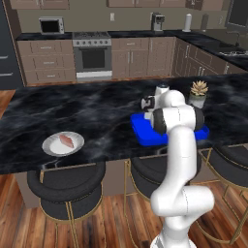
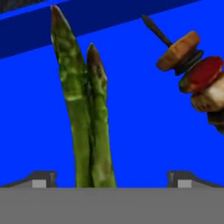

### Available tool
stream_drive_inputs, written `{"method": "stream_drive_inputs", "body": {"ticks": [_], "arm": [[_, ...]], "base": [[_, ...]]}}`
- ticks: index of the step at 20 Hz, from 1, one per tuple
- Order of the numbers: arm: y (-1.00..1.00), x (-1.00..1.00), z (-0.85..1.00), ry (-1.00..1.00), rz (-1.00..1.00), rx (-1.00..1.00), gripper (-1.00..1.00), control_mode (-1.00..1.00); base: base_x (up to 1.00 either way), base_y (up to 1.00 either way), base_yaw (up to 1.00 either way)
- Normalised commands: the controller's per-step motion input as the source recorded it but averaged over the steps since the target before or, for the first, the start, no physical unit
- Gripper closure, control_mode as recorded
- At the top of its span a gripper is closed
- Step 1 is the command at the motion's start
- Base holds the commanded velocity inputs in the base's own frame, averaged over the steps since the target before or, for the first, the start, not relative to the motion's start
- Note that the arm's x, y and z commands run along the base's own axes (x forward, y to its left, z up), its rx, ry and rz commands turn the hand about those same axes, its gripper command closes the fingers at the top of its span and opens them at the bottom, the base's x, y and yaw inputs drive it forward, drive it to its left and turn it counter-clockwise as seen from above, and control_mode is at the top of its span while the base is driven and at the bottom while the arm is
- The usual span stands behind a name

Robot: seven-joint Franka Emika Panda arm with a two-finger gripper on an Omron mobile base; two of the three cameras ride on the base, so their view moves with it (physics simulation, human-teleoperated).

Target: Create a steak meal by picking up the steak and asparagus from the tray and placing them on the plate. Leave the skewers on the tray.

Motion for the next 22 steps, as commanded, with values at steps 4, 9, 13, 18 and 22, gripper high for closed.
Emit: {"method": "stream_drive_inputs", "body": {"ticks": [4, 9, 13, 18, 22], "arm": [[0.00, 0.38, -0.23, 0.00, 0.00, 0.00, -1.00, -1.00], [0.00, 0.30, -0.31, 0.00, 0.00, 0.00, 1.00, -1.00], [0.00, 0.08, -0.25, 0.00, 0.00, 0.00, 1.00, -1.00], [0.00, -0.07, 0.00, -0.09, 0.00, 0.00, 1.00, -1.00], [0.00, -0.49, 0.24, -0.06, 0.00, 0.00, 1.00, -1.00]], "base": [[0.00, 0.00, 0.00], [0.00, 0.00, 0.00], [0.00, 0.00, 0.00], [0.00, 0.00, 0.00], [0.00, 0.00, 0.00]]}}
